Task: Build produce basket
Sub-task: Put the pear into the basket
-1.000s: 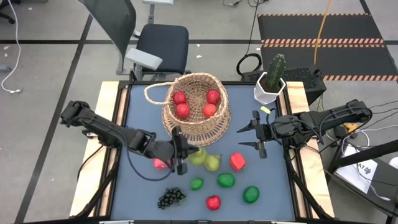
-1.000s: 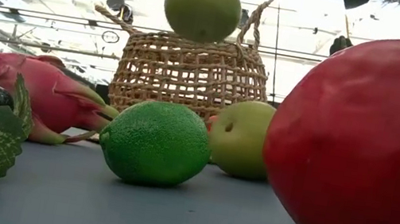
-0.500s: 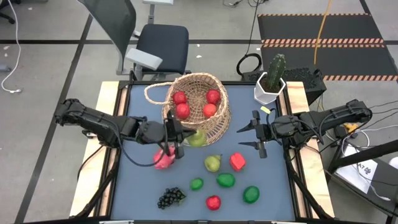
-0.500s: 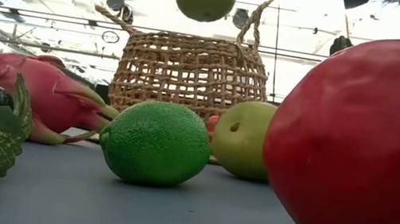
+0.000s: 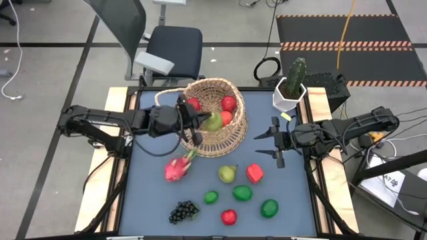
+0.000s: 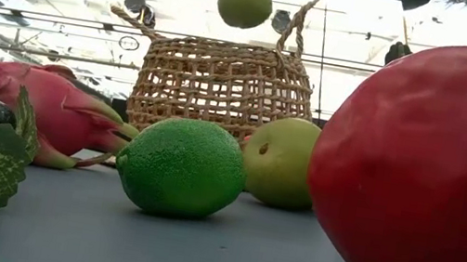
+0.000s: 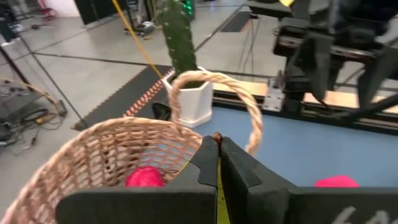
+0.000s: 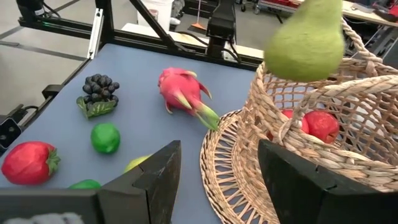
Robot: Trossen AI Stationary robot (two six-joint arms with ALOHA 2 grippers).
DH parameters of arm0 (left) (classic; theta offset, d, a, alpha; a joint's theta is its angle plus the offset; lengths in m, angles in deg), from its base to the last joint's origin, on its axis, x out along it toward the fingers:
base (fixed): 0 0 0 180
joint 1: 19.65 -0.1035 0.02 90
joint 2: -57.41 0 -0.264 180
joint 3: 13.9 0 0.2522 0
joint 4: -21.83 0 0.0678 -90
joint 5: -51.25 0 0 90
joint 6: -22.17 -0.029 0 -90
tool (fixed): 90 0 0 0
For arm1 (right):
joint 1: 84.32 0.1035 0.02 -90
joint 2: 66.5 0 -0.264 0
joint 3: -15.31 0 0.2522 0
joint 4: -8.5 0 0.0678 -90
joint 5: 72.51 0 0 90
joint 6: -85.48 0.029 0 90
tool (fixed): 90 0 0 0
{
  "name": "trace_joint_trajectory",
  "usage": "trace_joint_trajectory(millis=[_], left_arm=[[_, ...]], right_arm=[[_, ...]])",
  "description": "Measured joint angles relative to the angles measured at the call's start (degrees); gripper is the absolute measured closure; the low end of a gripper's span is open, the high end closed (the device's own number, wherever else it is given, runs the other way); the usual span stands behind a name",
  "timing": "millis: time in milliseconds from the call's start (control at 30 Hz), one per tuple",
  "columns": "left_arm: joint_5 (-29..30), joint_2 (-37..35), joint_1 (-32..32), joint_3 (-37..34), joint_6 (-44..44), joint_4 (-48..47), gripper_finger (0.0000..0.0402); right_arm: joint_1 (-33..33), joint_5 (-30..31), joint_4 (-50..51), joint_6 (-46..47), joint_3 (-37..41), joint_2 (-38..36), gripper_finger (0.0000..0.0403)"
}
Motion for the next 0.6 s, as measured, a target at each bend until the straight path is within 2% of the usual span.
trace_joint_trajectory(millis=[367,600], left_arm=[[1.22,3.23,-5.14,0.02,-0.49,0.22,0.0401],[2.62,5.59,-6.1,0.02,-0.62,2.47,0.0401]], right_arm=[[0.0,0.18,-0.44,0.02,-0.02,0.0,0.0195],[-0.01,4.19,-0.42,-0.07,-0.02,0.0,0.0206]])
